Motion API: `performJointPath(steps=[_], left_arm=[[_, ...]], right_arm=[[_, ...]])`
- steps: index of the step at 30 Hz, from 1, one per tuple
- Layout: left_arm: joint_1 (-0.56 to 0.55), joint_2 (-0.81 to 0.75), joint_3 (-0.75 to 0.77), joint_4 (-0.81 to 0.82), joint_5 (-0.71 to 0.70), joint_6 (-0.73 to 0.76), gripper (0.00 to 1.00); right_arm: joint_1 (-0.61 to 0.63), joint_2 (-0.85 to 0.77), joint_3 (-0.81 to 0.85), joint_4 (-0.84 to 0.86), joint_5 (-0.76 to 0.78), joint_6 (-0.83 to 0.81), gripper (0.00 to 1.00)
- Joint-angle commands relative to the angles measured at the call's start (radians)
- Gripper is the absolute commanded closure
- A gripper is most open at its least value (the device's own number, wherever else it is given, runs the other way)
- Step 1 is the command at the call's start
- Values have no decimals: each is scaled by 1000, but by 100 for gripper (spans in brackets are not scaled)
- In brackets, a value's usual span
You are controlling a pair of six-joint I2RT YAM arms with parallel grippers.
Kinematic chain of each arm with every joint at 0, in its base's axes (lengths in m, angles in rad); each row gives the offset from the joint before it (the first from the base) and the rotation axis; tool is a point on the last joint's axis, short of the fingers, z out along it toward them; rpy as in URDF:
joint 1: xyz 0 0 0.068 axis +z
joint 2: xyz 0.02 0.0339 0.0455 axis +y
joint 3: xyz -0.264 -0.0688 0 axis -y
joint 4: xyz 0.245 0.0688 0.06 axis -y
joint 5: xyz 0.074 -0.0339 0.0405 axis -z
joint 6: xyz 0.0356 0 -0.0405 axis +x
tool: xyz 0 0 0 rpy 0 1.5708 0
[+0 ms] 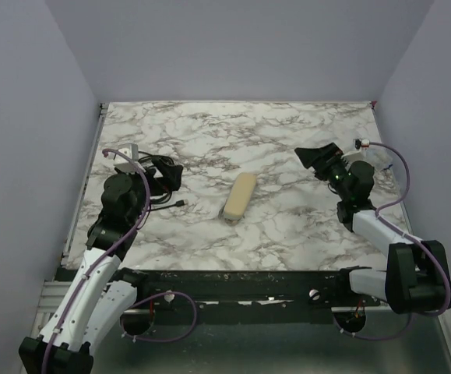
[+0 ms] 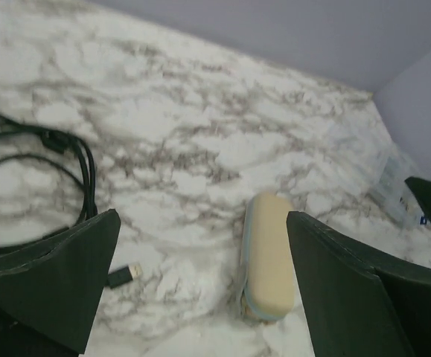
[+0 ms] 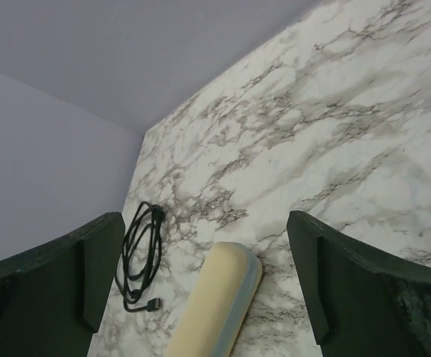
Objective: Open the umbrella
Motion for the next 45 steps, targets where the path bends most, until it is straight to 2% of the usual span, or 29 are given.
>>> performJointPath(steps=[1, 2, 4, 6, 7, 8, 9, 10, 14, 19, 22, 27, 31, 35, 40, 45], left_arm=[[48, -17, -35, -243, 127, -140, 2], [61, -30, -40, -242, 172, -138, 1], [66, -60, -53, -257, 175, -195, 1], [77, -88, -91, -237, 180, -210, 1], [86, -91, -98, -243, 189, -196, 1], [94, -80, -94, -270, 188, -187, 1], [98, -58, -82, -310, 190, -176, 1], [98, -34, -64, -338, 202, -159, 2], [67, 32, -49, -324, 273, -124, 2], [-123, 156, 40, -352, 146, -68, 1], [-193, 267, 93, -364, 133, -63, 2], [-244, 375, 119, -252, 213, -33, 1], [-273, 517, 188, -227, 266, 26, 1], [-309, 633, 253, -223, 253, 63, 1], [-326, 748, 293, -175, 300, 61, 2], [-349, 856, 322, -168, 263, 49, 2]], right_arm=[[-2, 14, 32, -35, -84, 90, 0], [-2, 26, 49, -79, -104, 91, 0], [-3, 65, 82, -216, -97, 154, 0], [-18, 143, 120, -238, -219, 120, 1], [-19, 179, 136, -236, -278, 100, 6], [-19, 210, 148, -231, -316, 92, 6], [-17, 230, 152, -229, -350, 94, 6], [-17, 244, 157, -233, -373, 89, 1], [11, 201, 193, -388, -318, -37, 0], [74, 144, 267, -599, -208, -150, 0], [104, 143, 311, -686, -178, -190, 0], [122, 102, 302, -677, -216, -204, 0], [125, 87, 294, -682, -216, -211, 0], [128, 95, 289, -689, -243, -216, 0], [131, 84, 251, -685, -262, -213, 0], [133, 78, 210, -668, -281, -203, 0]])
